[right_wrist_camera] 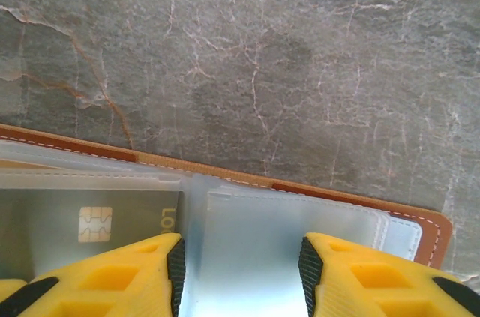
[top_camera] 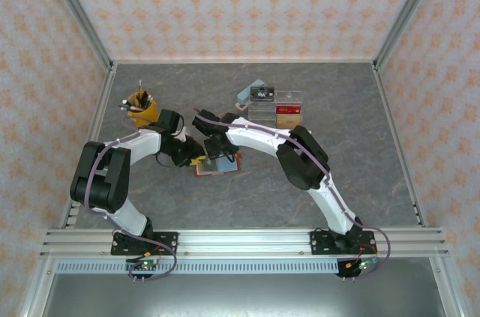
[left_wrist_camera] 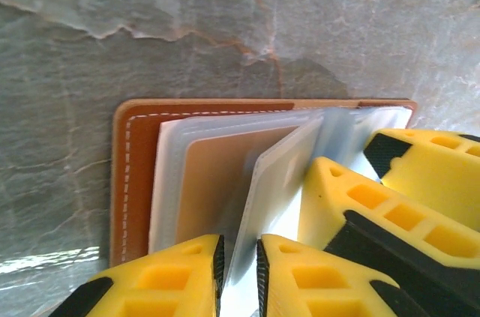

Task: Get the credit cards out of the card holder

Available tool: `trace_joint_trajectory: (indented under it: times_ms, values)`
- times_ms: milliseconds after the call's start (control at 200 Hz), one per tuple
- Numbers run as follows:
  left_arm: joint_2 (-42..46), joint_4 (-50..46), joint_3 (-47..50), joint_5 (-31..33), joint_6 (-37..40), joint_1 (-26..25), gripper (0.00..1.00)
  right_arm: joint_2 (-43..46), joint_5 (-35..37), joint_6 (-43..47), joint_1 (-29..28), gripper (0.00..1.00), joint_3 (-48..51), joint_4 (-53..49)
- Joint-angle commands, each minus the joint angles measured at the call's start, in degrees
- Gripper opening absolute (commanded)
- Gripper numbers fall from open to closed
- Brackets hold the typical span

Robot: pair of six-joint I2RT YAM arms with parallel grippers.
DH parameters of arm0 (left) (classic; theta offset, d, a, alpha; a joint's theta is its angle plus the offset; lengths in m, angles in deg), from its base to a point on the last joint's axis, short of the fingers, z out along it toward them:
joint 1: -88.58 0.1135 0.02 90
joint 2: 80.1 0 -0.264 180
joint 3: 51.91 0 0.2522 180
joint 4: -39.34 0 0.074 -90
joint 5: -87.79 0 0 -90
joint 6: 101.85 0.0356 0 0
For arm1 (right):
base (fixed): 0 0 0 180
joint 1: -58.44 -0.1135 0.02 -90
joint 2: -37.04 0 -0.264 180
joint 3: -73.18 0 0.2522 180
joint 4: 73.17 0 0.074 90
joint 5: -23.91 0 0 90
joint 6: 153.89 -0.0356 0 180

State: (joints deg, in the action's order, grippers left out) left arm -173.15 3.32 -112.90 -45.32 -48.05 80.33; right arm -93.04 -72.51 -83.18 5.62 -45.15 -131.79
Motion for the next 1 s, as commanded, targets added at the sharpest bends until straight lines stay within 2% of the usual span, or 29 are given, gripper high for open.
trace_joint_trajectory:
  times_ms: [0, 185, 455, 621, 751, 871, 996]
  values:
    - [1.1, 2.1, 0.8, -1.8, -0.4, -0.5, 0.22, -3.9, -1.5, 0.1, 0.4, 0.46, 2.7, -1.1]
    - [1.3, 1.9, 1.0, -0.4, -0.2, -0.6, 0.12, -0.7, -1.9, -0.7, 0.8, 0.46, 3.5, 0.3]
    - [4.6, 1.2, 0.8, 0.1, -0.5, -0.8, 0.11, 14.1, 2.9, -3.6, 2.5, 0.51, 9.8, 9.0]
    - [4.8, 4.3, 0.3, -4.3, -2.9, -3.0, 0.25, 22.3, 6.9, -3.9, 3.8, 0.57, 16.4, 15.3]
    - [4.8, 4.3, -1.6, -3.8, -3.3, -5.8, 0.36, 27.7, 9.9, -4.0, 5.2, 0.62, 21.2, 18.5]
    - [4.0, 5.1, -2.9, -3.6, -4.5, -7.3, 0.43, 31.8, 12.2, -4.2, 6.2, 0.65, 25.1, 20.6]
    - [3.2, 6.5, -3.8, -3.6, -7.6, -8.9, 0.58, 36.2, 17.0, -3.9, 6.7, 0.64, 29.2, 23.1]
